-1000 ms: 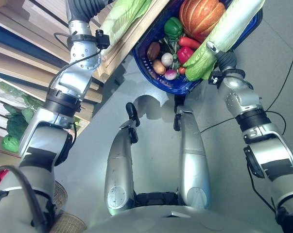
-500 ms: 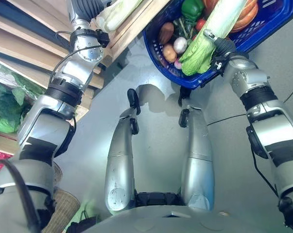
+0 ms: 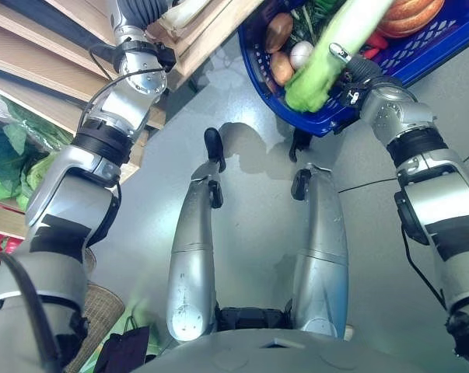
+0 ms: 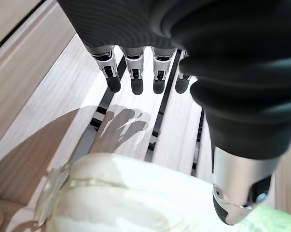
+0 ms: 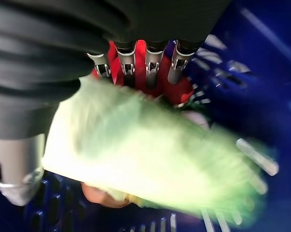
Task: Pick up fruits and vegetables into the basket
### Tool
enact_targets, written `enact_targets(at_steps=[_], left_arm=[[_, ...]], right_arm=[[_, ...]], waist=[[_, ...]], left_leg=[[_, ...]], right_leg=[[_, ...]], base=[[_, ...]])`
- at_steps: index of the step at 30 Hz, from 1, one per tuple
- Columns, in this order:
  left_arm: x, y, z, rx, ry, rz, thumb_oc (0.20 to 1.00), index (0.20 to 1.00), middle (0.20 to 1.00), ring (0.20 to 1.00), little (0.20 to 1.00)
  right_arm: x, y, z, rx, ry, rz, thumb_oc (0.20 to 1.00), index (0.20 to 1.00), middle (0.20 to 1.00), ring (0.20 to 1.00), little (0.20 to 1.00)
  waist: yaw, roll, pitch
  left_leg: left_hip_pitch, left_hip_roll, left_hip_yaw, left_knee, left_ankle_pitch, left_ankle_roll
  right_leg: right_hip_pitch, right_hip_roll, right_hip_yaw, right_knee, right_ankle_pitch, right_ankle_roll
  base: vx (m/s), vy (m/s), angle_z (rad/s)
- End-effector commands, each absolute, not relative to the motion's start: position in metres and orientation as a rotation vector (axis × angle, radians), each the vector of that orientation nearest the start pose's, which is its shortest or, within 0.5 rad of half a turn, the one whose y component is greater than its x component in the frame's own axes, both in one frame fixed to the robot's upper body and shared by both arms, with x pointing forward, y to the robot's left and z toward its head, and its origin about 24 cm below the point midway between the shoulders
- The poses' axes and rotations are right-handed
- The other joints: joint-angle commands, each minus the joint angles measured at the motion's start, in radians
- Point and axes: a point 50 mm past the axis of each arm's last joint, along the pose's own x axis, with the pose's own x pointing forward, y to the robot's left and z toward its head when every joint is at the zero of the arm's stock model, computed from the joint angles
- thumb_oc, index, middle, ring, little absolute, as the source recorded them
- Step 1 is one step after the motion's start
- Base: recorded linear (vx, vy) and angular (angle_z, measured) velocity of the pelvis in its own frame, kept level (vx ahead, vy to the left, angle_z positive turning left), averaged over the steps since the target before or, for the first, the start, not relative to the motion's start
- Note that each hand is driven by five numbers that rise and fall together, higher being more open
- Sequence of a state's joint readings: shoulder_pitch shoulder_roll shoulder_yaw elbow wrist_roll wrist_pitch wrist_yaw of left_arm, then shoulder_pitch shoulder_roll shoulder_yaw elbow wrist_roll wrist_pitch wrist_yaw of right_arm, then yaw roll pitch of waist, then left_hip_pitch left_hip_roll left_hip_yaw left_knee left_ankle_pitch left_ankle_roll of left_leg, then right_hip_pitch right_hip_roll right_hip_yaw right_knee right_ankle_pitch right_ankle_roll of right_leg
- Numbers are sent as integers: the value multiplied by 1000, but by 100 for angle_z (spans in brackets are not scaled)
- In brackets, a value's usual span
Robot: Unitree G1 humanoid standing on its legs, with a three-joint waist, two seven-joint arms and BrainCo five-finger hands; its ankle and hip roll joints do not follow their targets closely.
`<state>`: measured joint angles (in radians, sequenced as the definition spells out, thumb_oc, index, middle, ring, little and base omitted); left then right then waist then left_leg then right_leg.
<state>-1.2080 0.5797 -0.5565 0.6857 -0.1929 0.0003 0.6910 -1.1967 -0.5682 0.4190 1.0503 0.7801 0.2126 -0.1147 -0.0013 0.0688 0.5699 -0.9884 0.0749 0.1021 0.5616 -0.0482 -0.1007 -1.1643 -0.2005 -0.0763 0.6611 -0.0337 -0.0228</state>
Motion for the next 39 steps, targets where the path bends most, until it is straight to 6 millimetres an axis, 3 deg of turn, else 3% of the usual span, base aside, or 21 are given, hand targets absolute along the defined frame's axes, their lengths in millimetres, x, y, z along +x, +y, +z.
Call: enact_targets(at_steps=[1, 5, 7, 12, 13, 21, 28, 39], left_arm=[[392, 191, 298, 593, -618, 576, 1000, 1000, 1000, 1000, 1000], [392, 202, 285, 641, -563, 608, 1000, 1000, 1000, 1000, 1000], [392, 208, 276, 656, -533, 633, 1000, 1000, 1000, 1000, 1000], [388, 227, 250, 656, -449, 712, 1000, 1000, 1000, 1000, 1000], [387, 234, 240, 655, -414, 739, 1000, 1000, 1000, 1000, 1000], [378, 274, 203, 613, -244, 826, 1000, 1000, 1000, 1000, 1000], [370, 306, 196, 554, -166, 897, 1000, 1000, 1000, 1000, 1000], [362, 338, 211, 421, -125, 994, 1000, 1000, 1000, 1000, 1000]], right_arm=[[413, -231, 214, -114, -12, -199, 1000, 1000, 1000, 1000, 1000], [400, -221, 224, -124, -184, -184, 1000, 1000, 1000, 1000, 1000], [389, -222, 219, -108, -247, -162, 1000, 1000, 1000, 1000, 1000], [359, -219, 197, -96, -333, -56, 1000, 1000, 1000, 1000, 1000], [348, -218, 185, -110, -342, -12, 1000, 1000, 1000, 1000, 1000], [309, -218, 132, -149, -242, 151, 1000, 1000, 1000, 1000, 1000], [289, -233, 99, -137, -130, 168, 1000, 1000, 1000, 1000, 1000], [273, -247, 62, -14, 13, 67, 1000, 1000, 1000, 1000, 1000]], waist=[[-39, 92, -50], [-73, 68, -50], [-92, 55, -50], [-149, 33, -50], [-171, 27, -50], [-258, 14, -50], [-299, 11, -50], [-312, -12, -50]], left_leg=[[-40, -42, 33, -38, -26, 52], [-35, -33, 42, -48, -25, 47], [-30, -30, 46, -50, -27, 45], [-10, -21, 63, -50, -32, 40], [2, -16, 71, -48, -35, 37], [95, 0, 114, -63, -40, 21], [163, 8, 144, -99, -25, 8], [187, 13, 142, -96, -32, 15]], right_leg=[[15, 90, -4, 34, -124, 69], [22, 101, 1, 14, -113, 73], [25, 107, 7, 12, -113, 73], [32, 123, 28, 15, -117, 74], [37, 126, 38, 18, -120, 73], [91, 130, 78, 11, -132, 67], [145, 128, 96, -33, -120, 68], [186, 134, 100, -65, -108, 65]], base=[[8, -10, -3], [3, 14, -5], [13, 43, -8], [11, 78, -11], [15, 107, -20], [21, 111, -20], [16, 79, -11], [3, 6, -2]])
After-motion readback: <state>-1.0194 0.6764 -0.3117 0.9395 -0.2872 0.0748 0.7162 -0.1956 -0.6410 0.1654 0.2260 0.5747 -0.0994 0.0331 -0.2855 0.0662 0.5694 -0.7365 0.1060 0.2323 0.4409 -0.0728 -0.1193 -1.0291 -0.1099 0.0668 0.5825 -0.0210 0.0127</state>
